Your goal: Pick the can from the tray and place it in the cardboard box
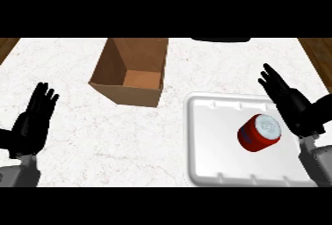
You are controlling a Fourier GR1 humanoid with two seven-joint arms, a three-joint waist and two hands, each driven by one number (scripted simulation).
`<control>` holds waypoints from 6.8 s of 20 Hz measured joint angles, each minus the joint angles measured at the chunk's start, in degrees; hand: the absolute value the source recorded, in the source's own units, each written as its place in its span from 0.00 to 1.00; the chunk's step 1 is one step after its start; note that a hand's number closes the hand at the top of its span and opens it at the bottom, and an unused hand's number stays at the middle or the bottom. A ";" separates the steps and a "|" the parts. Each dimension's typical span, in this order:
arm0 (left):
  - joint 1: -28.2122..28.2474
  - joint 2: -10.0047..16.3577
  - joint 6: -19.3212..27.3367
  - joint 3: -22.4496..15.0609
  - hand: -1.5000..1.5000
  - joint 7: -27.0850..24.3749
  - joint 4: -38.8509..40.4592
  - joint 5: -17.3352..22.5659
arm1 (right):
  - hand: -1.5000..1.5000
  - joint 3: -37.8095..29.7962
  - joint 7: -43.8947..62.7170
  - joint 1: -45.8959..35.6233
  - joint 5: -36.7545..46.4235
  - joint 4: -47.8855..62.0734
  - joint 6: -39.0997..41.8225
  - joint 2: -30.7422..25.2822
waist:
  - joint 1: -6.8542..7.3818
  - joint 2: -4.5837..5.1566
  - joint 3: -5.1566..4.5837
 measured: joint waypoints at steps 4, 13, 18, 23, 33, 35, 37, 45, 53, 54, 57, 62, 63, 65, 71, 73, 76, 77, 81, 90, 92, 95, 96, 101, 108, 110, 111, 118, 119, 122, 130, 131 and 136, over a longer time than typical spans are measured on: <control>1.12 2.86 3.62 -0.60 0.50 0.60 0.51 -5.52 | 0.00 -1.83 0.72 1.02 -2.64 -2.90 2.44 -1.19 | -0.75 0.42 1.51; 2.99 9.39 9.72 -3.67 0.50 4.90 3.05 -17.44 | 0.00 -0.23 -12.99 7.05 8.90 -3.75 9.40 -11.35 | -1.70 0.67 2.27; 0.75 9.84 11.03 -4.38 0.50 8.18 3.84 -20.40 | 0.00 -5.28 -27.80 11.81 4.74 1.94 17.27 -11.16 | -1.49 0.87 2.40; -0.75 9.67 10.32 -4.77 0.50 9.46 4.63 -21.80 | 0.00 -7.16 -34.24 9.53 12.32 6.26 19.43 -16.08 | -0.76 0.95 2.37; -1.67 8.47 10.40 -5.37 0.50 11.29 3.66 -23.51 | 0.00 -0.40 -25.65 1.00 26.50 3.79 27.32 -25.56 | 0.24 0.95 2.26; -1.50 8.79 9.85 -5.03 0.50 11.55 2.91 -23.42 | 0.00 1.66 -22.89 -0.76 29.04 2.95 29.05 -25.64 | 0.35 0.94 2.26; -1.48 9.05 9.30 -4.19 0.50 11.21 3.14 -23.24 | 0.00 2.96 -20.56 -2.59 30.53 2.59 31.79 -25.54 | 0.28 0.93 2.27; -0.93 8.15 8.08 -2.73 0.50 11.98 2.27 -24.91 | 0.00 5.09 -10.63 -9.28 36.23 2.61 39.25 -18.90 | -0.09 0.88 2.29; 0.12 5.79 7.52 -1.08 0.50 13.77 -0.20 -27.86 | 0.00 2.73 -7.77 -9.00 42.57 1.20 43.22 -12.36 | -0.40 0.83 2.30; -0.31 5.79 7.11 -0.36 0.50 13.18 0.76 -27.93 | 0.00 2.61 -7.81 -8.42 43.66 1.05 42.96 -11.51 | -0.46 0.84 2.30; 0.39 4.50 6.98 0.24 0.50 12.82 0.28 -29.08 | 0.00 0.81 -8.51 -7.89 45.10 0.80 44.80 -10.01 | -0.50 0.84 2.32; 1.15 3.96 5.49 1.54 0.50 13.04 -0.80 -29.97 | 0.00 -1.11 -8.24 -6.57 45.44 -2.14 47.53 -6.61 | -0.58 0.82 2.31; 0.56 4.12 5.04 1.92 0.50 13.19 -0.57 -30.05 | 0.00 -2.02 -8.84 -5.98 45.09 -3.08 48.38 -6.95 | -0.64 0.82 2.31; 0.78 3.11 5.35 1.84 0.50 12.81 -0.46 -31.02 | 0.00 -2.69 -9.03 -4.81 45.44 -5.15 48.88 -6.03 | -0.68 0.80 2.31; 1.02 1.71 4.77 3.06 0.50 11.32 0.73 -32.44 | 0.00 -4.67 -4.43 -3.53 45.26 -11.24 53.90 -3.30 | -0.67 0.79 2.29; 0.65 1.99 3.92 3.89 0.50 11.20 1.20 -32.21 | 0.00 -3.96 -3.50 -3.79 47.00 -10.98 54.55 -2.76 | -0.60 0.81 2.29; 0.45 1.40 4.05 4.07 0.50 11.96 0.31 -33.01 | 0.00 -3.11 0.10 -2.48 48.86 -12.83 55.29 -0.79 | -0.64 0.80 2.29; -0.40 1.61 3.63 4.28 0.50 12.44 0.32 -33.08 | 0.00 -2.99 0.48 -2.63 49.62 -12.20 55.32 -0.37 | -0.62 0.82 2.30; 0.95 1.45 2.68 5.44 0.50 11.61 -0.03 -33.31 | 1.00 -1.81 0.62 -2.70 53.39 -9.97 54.51 1.78 | -0.49 0.84 2.31; -0.14 0.27 2.15 6.00 0.50 11.74 0.55 -34.46 | 1.00 0.10 -5.99 -4.01 64.79 -5.78 39.79 4.53 | -0.42 0.86 2.28; -0.25 0.14 2.05 6.14 0.50 11.19 1.07 -34.85 | 1.00 -0.01 -7.53 -4.35 66.85 -4.71 36.73 4.95 | -0.43 0.84 2.25; -1.30 0.24 1.60 6.66 0.50 10.75 2.59 -34.88 | 1.00 -1.46 -8.83 -5.78 68.76 -4.19 33.34 4.90 | -0.52 0.87 2.29; -1.05 -0.09 1.84 6.54 0.50 10.59 2.44 -35.13 | 1.00 -1.70 -10.09 -6.72 69.58 -2.79 31.64 5.01 | -0.41 0.88 2.30; -2.30 -0.39 0.92 5.58 0.50 10.28 1.76 -35.33 | 1.00 -2.75 -20.34 -17.51 71.80 11.46 24.67 4.85 | 2.35 1.81 2.42; -3.80 -1.28 1.03 4.41 0.50 11.71 1.16 -36.15 | 1.00 -7.52 -34.21 -31.28 71.71 29.41 14.75 4.49 | 3.66 2.31 2.47; -4.11 -1.01 0.77 4.61 0.50 11.72 1.26 -36.04 | 1.00 -9.49 -38.00 -34.36 70.30 32.18 12.08 5.09 | 3.64 2.31 2.48; -4.05 -0.54 0.24 4.94 0.50 12.17 1.00 -35.69 | 1.00 -10.30 -40.01 -35.94 69.62 33.69 11.38 5.20 | 3.61 2.22 2.46; -3.27 -0.54 0.25 5.61 0.50 12.12 1.09 -35.77 | 1.00 -12.75 -48.54 -47.62 66.99 44.61 11.34 8.98 | 2.36 1.69 2.36; -2.80 -0.67 0.22 5.52 0.50 12.50 0.37 -35.79 | 1.00 -13.02 -48.85 -49.12 66.63 46.12 12.02 9.74 | 2.29 1.61 2.35; -2.34 -0.70 0.35 5.81 0.50 12.54 0.19 -35.93 | 1.00 -13.76 -47.80 -53.26 65.33 49.39 14.11 13.31 | 1.92 1.46 2.33; -2.25 -1.19 0.97 6.01 0.50 12.74 0.46 -36.85 | 1.00 -16.93 -38.32 -63.16 62.00 55.86 16.88 22.80 | 1.29 1.29 2.28; -2.64 -0.98 0.72 6.23 0.50 13.03 0.64 -36.74 | 1.00 -17.34 -36.66 -64.36 61.66 56.63 16.83 24.09 | 1.27 1.29 2.27; -2.42 -0.71 -0.12 6.67 0.50 12.52 0.25 -36.28 | 1.00 -17.97 -31.10 -68.66 59.35 61.54 15.95 28.41 | 2.01 1.44 2.24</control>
